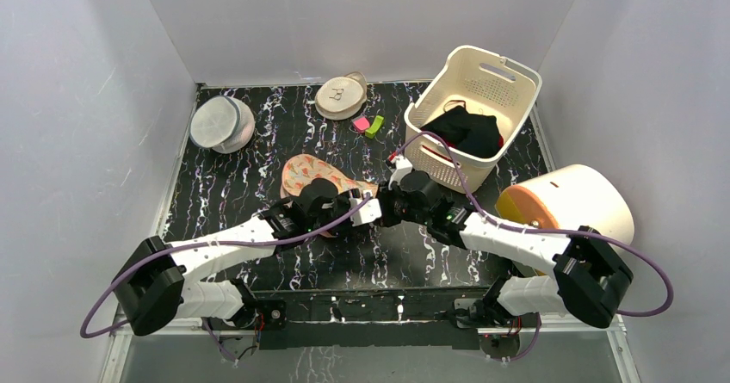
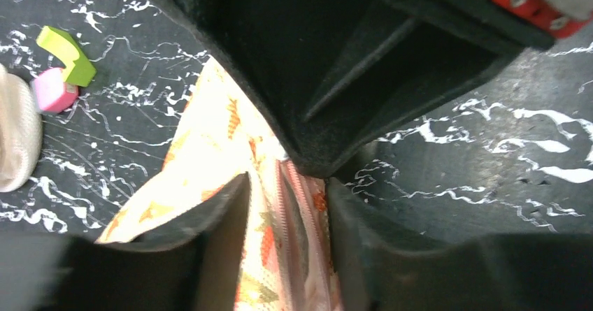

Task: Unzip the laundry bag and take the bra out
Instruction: Unzip the laundry bag at the center of the board.

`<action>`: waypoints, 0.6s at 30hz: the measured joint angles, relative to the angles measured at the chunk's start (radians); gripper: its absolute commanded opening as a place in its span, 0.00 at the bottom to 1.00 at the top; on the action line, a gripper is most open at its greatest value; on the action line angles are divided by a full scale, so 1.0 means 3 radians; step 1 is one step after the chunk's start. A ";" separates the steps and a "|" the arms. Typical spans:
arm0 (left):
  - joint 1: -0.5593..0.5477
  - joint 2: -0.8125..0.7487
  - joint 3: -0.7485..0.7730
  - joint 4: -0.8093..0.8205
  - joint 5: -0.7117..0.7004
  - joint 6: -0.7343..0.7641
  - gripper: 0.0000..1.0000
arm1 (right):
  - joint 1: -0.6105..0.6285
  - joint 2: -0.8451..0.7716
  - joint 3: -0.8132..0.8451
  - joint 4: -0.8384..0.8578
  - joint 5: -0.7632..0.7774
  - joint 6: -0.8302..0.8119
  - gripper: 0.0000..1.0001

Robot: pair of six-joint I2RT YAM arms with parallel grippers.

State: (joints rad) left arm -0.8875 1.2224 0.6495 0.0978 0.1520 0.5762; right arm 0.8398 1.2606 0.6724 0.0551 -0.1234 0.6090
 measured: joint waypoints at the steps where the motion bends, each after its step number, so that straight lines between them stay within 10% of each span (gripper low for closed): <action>1: 0.0000 0.0013 0.0005 -0.0001 -0.0038 -0.0004 0.28 | 0.0005 -0.0001 0.0000 0.0004 0.0000 0.0001 0.00; 6: -0.0001 0.0022 0.0013 -0.0005 -0.0136 0.0027 0.04 | 0.0019 -0.0017 -0.0003 0.0008 0.0011 0.0009 0.00; 18: -0.0019 -0.0112 0.0018 -0.0006 -0.0214 0.0084 0.00 | 0.0036 -0.0230 -0.0117 0.0022 0.0219 0.0032 0.00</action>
State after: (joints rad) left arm -0.8932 1.1889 0.6548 0.0959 0.0879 0.6014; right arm 0.8505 1.1915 0.6373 0.0616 -0.0578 0.6186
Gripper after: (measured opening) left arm 0.056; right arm 0.009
